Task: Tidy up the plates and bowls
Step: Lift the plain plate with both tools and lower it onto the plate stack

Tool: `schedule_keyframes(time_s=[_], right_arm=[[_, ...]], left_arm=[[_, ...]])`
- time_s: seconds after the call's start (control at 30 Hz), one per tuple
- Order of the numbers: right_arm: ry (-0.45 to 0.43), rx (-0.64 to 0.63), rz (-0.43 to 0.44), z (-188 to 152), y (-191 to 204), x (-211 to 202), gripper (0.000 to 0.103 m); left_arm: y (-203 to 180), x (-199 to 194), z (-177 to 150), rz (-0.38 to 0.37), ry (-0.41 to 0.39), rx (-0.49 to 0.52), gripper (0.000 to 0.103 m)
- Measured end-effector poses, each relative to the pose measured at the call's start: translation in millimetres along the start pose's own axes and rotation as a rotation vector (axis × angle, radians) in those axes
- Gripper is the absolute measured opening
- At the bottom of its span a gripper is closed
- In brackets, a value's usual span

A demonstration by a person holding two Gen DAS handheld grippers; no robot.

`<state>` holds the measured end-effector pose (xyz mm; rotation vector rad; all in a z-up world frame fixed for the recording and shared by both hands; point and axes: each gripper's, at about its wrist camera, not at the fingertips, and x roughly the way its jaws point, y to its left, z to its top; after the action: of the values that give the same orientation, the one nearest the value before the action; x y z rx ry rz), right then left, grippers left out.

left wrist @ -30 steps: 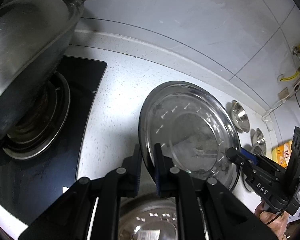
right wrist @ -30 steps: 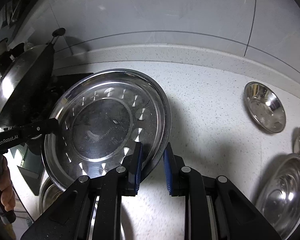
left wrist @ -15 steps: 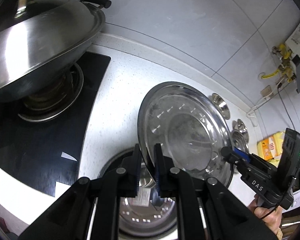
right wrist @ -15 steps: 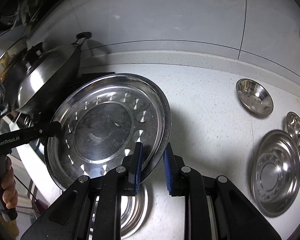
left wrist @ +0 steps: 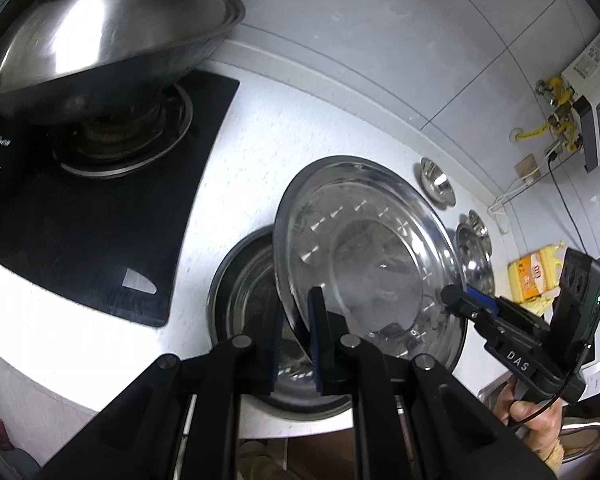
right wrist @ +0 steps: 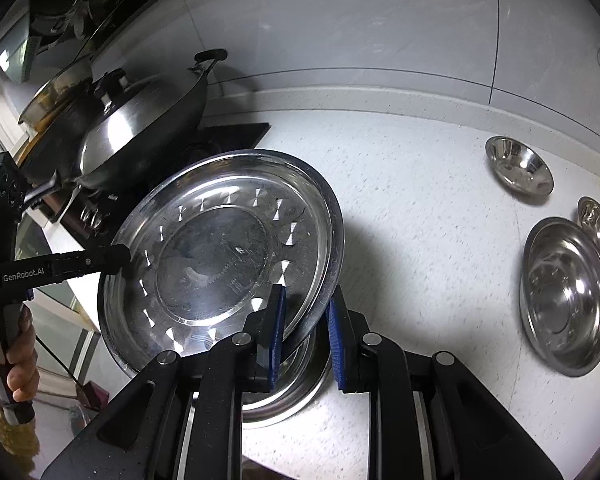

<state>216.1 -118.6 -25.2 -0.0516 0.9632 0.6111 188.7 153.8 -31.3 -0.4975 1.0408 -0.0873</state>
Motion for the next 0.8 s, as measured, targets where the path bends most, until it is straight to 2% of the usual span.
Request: schedule_keyframes(time_s=[0.33, 0.57, 0.8], right_arm=[[0.083, -0.009, 0.017, -34.4, 3.3, 27.8, 0.019], [0.124, 0.004, 0.018, -43.4, -1.3, 45.9, 0.019], [0.136, -0.001, 0.022, -40.7, -2.2, 54.0, 0.019]], left_arm=[[17.1, 26.2, -39.6, 0.047, 0.051, 0.011, 0.012], [23.6, 44.6, -45.6, 0.067, 0.082, -0.002, 0.012], [23.8, 49.6, -43.7, 0.111, 0.072, 0.013, 0.012]])
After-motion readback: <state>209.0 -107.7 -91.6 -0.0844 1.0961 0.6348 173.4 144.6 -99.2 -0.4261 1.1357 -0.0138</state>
